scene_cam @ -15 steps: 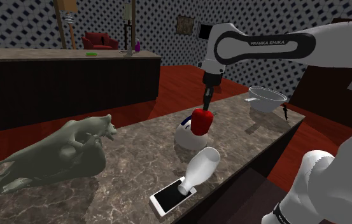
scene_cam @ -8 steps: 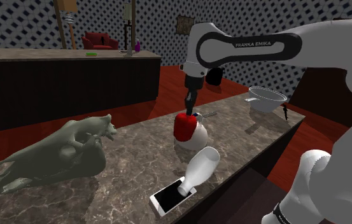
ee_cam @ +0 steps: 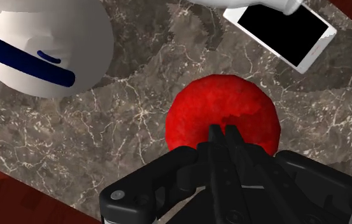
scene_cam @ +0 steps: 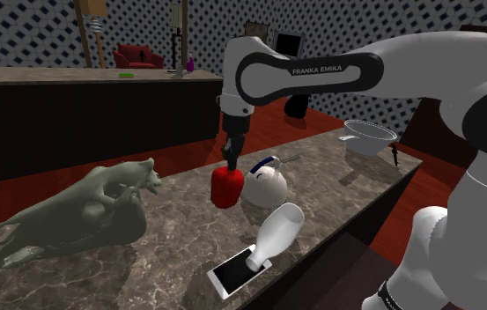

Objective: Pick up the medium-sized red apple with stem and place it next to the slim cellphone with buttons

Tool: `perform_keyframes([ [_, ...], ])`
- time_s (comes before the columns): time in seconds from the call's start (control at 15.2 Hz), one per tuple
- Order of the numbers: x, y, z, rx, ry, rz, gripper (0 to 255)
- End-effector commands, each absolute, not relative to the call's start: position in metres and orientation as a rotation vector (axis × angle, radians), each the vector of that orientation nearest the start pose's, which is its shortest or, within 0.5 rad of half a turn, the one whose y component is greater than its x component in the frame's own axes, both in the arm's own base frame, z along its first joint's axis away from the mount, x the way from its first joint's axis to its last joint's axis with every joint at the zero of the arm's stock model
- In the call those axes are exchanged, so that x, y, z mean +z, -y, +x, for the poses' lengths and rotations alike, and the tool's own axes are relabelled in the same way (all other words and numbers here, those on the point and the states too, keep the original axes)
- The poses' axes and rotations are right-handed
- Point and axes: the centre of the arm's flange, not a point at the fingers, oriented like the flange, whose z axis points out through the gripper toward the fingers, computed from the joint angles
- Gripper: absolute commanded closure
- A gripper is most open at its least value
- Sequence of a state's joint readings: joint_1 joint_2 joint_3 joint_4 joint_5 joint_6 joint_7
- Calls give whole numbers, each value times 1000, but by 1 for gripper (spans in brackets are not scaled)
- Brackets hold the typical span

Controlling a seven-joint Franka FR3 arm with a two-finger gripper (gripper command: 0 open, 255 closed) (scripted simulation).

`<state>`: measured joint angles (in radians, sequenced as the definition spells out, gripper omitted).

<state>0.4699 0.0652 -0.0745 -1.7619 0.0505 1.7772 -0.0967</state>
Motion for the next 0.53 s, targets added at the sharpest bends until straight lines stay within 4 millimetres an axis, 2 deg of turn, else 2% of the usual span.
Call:
perform_keyframes([
  [0.0, 511, -253, 538, 86, 737, -3015, 255],
  [0.46, 496, -342, 559, 86, 737, -3015, 255],
])
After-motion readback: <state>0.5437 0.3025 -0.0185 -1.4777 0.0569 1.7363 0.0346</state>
